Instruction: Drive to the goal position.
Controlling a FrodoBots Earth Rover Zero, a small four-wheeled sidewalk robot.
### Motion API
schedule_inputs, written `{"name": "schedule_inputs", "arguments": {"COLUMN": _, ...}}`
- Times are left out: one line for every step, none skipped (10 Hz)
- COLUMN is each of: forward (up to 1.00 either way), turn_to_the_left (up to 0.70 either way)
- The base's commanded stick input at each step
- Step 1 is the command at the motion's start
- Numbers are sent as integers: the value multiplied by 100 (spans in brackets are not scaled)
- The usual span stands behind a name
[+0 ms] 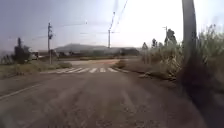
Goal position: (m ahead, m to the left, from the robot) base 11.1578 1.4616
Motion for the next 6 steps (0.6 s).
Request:
{"name": "schedule_inputs", "arguments": {"forward": 70, "turn_to_the_left": 0}}
{"name": "schedule_inputs", "arguments": {"forward": 70, "turn_to_the_left": 0}}
{"name": "schedule_inputs", "arguments": {"forward": 70, "turn_to_the_left": 0}}
{"name": "schedule_inputs", "arguments": {"forward": 70, "turn_to_the_left": 0}}
{"name": "schedule_inputs", "arguments": {"forward": 70, "turn_to_the_left": 0}}
{"name": "schedule_inputs", "arguments": {"forward": 70, "turn_to_the_left": 0}}
